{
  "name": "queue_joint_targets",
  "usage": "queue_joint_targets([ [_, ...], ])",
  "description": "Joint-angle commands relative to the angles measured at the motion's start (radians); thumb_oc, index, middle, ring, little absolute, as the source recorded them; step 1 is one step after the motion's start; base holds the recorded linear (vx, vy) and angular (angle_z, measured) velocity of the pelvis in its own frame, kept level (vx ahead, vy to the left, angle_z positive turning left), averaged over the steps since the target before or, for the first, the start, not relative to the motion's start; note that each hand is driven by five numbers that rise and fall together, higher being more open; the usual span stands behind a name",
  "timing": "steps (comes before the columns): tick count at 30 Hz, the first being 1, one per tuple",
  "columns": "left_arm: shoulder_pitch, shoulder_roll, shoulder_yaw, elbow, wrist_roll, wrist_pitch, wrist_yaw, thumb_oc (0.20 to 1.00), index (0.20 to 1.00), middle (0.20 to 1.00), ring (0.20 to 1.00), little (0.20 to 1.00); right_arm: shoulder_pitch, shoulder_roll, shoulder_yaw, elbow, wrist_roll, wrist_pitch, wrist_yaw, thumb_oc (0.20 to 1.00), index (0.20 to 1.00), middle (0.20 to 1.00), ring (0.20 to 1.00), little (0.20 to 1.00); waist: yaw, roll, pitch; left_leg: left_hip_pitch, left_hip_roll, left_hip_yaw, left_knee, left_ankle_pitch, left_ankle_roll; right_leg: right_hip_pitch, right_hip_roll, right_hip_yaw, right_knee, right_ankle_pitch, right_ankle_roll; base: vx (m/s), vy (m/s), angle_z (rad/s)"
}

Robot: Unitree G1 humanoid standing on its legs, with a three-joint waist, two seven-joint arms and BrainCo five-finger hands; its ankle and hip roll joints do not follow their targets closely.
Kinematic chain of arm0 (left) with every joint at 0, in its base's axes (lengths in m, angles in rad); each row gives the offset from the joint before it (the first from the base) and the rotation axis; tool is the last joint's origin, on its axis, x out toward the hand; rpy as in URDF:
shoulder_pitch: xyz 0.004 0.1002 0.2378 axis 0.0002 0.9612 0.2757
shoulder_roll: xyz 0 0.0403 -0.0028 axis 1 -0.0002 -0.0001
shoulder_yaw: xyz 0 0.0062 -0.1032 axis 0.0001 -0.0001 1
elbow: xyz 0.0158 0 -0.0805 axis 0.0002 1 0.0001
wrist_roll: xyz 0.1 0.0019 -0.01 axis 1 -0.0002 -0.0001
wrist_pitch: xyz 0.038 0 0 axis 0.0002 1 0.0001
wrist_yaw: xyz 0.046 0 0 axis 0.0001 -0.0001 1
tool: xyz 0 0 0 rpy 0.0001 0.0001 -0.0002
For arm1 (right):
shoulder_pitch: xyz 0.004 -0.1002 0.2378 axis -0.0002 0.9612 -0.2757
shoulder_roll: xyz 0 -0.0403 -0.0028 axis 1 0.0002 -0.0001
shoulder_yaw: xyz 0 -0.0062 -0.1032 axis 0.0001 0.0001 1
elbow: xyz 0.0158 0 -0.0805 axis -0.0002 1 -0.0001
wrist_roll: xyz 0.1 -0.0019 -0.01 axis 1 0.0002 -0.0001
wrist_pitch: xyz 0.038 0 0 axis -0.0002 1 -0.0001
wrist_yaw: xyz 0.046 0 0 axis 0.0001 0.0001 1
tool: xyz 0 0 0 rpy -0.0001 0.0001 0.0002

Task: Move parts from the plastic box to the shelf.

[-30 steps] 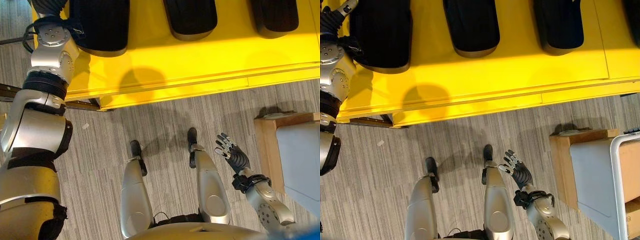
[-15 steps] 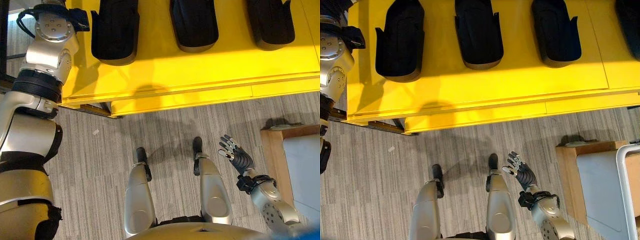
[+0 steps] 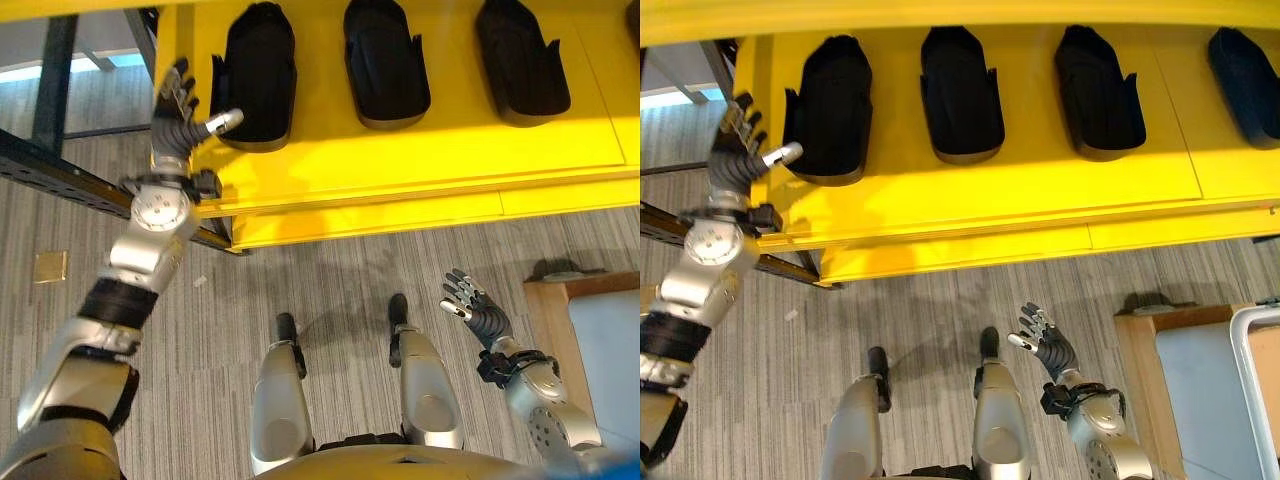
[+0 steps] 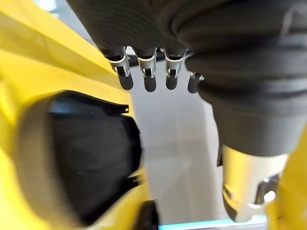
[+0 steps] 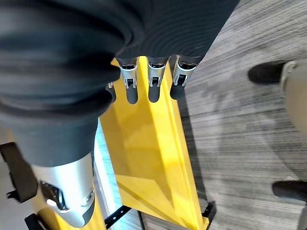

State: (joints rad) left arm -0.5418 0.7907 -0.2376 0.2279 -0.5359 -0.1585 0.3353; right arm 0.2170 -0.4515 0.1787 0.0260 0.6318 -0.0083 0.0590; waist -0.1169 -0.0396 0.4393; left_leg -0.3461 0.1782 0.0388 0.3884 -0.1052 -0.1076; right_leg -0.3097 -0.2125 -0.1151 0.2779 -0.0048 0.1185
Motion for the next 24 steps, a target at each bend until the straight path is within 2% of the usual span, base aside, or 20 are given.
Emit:
queue_joint_targets([
  [1,0.023,-0.005,0.079,-0.053,0.133,-0.033,-0.029,1.000,1.000,1.000,1.000,1.000,0.038,-0.011,-0.041,-0.046,-0.026,-0.039,0.026,1.000,1.000,1.000,1.000,1.000,-0.003,-0.020,-0.069,0.044,0.067,0.018,-0.033,0.039,-0.042,0.114,-0.078,0.002,-0.002,-0.062,0.069,0.03,-0.002,0.04],
  [4,0.036,-0.017,0.081,-0.059,0.132,-0.032,-0.038,1.000,1.000,1.000,1.000,1.000,0.039,-0.009,-0.044,-0.045,-0.023,-0.039,0.027,1.000,1.000,1.000,1.000,1.000,-0.003,-0.019,-0.075,0.049,0.066,0.019,-0.042,0.045,-0.042,0.117,-0.078,0.001,-0.009,-0.059,0.069,0.01,0.001,0.01],
  [9,0.122,-0.114,0.111,-0.091,0.126,-0.032,-0.048,1.000,1.000,1.000,1.000,1.000,0.049,0.001,-0.049,-0.054,-0.031,-0.032,0.034,1.000,1.000,1.000,1.000,1.000,-0.004,-0.014,-0.104,0.090,0.070,0.032,-0.084,0.062,-0.041,0.145,-0.075,-0.004,-0.036,-0.055,0.071,0.04,-0.003,-0.02],
  [24,0.323,-0.265,0.166,-0.151,0.167,-0.012,-0.079,1.000,1.000,1.000,1.000,1.000,0.062,0.028,-0.062,-0.075,-0.037,-0.020,0.039,1.000,1.000,1.000,1.000,1.000,0.000,-0.006,-0.159,0.159,0.082,0.063,-0.131,0.068,-0.035,0.192,-0.067,0.000,-0.070,-0.060,0.071,0.03,-0.005,-0.04],
])
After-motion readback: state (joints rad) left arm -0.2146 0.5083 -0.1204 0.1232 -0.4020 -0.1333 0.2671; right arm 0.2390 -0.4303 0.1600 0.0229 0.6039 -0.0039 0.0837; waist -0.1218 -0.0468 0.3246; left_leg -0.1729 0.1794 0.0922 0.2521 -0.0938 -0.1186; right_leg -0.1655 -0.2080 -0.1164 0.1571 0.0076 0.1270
